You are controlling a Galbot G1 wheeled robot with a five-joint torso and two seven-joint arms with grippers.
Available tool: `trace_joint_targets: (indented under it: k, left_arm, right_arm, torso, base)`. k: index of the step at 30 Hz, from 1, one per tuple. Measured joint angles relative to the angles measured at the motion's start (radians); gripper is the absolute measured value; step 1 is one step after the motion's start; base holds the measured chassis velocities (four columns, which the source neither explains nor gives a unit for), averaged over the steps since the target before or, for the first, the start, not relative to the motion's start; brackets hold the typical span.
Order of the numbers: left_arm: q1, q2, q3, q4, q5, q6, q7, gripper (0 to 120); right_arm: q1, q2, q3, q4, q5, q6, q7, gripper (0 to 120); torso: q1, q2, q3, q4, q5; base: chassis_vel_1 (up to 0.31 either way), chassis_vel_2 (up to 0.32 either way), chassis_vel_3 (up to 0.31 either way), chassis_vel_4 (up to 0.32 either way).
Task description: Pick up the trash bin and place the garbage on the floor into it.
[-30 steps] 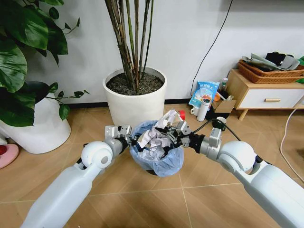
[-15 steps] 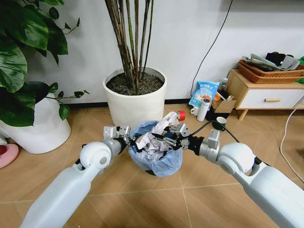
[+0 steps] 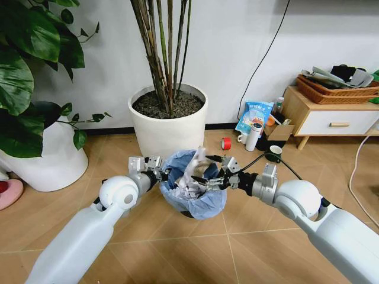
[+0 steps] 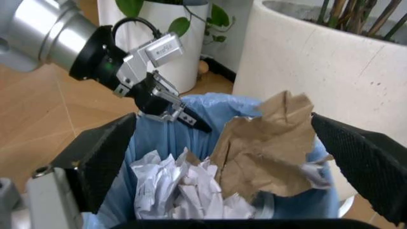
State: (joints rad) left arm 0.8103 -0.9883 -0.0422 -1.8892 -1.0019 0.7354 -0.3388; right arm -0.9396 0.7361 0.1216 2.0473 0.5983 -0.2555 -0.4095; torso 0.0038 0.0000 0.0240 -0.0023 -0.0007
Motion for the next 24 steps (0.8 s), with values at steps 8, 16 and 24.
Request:
trace_joint_targets:
  k: [8, 16, 24]
  left_arm:
    - [0.007, -0.004, -0.010, 0.002, 0.001, 0.000, 0.001, 0]
    - [0.040, 0.009, -0.040, -0.014, 0.002, 0.000, -0.001, 0]
    - [0.126, 0.038, -0.107, -0.052, 0.011, 0.000, 0.002, 0]
  right_arm:
    - [0.003, 0.009, 0.026, 0.033, 0.041, 0.013, 0.074, 100]
    - [-0.011, 0.037, 0.082, 0.071, 0.111, 0.010, 0.248, 100]
    - [-0.135, 0.144, 0.216, 0.103, 0.092, -0.032, 0.473, 100]
  torso:
    - [0.000, 0.000, 0.000, 0.0000, 0.0000]
    - [0.000, 0.000, 0.000, 0.0000, -0.0001]
    - [0.000, 0.000, 0.000, 0.0000, -0.0004]
  base:
    - [0.000, 0.000, 0.000, 0.000]
    - [0.000, 0.000, 0.000, 0.000]
    - [0.000, 0.000, 0.000, 0.000]
